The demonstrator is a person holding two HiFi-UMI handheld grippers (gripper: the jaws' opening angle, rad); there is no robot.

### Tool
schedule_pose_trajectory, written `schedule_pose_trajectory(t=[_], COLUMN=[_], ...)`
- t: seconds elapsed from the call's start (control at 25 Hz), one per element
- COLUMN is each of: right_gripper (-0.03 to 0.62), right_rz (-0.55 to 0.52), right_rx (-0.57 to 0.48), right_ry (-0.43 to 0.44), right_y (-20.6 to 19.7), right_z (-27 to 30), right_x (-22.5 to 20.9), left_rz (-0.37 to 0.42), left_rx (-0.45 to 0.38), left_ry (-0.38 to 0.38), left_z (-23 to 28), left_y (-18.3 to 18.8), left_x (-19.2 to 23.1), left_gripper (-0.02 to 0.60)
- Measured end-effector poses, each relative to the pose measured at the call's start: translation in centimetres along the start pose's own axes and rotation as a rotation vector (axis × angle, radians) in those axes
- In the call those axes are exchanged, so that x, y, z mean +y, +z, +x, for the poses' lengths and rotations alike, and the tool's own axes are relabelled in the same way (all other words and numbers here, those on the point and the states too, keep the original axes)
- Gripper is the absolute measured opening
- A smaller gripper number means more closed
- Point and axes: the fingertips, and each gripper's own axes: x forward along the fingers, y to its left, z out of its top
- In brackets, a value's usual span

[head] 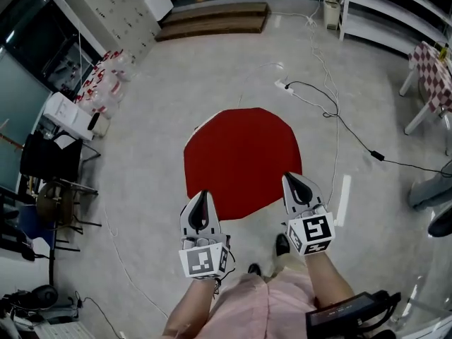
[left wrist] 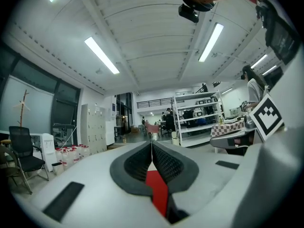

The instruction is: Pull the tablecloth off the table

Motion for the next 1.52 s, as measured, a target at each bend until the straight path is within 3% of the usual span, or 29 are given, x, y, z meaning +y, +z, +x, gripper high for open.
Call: schedule_pose_trajectory(t=[0.4, 0.6, 0.84, 1.32, 1.52], right_gripper=[0.018, 0.018, 0.018, 0.018, 0.019], right_rz=[-0.011, -0.017, -0.042, -0.037, -0.015], right_rx=[-0.018, 0.0, 0.035, 0.16, 0.213], right_ry=[0.072, 0.1, 0.099, 0.085, 0.084], right_y=[2.2, 1.0, 1.1, -5.9, -11.7], right_z=[2.5, 5.5, 6.3, 7.4, 8.2], right_x=[-0.9, -2.8, 0.3, 1.2, 0.5], left_rz=[0.006, -0.009, -0.04, -0.095, -0.107], left_rx=[-0.027, -0.021, -0.002, 0.075, 0.139], left_ry=[0.093, 0.13, 0.118, 0.07, 0.067], left_z=[0.4, 3.0, 2.2, 2.7, 2.9], left_y=[2.3, 0.8, 0.1, -6.8, -12.8], left_x=[0.9, 1.0, 4.2, 5.1, 4.7], left_gripper=[0.028, 0.028, 0.028, 0.028, 0.028])
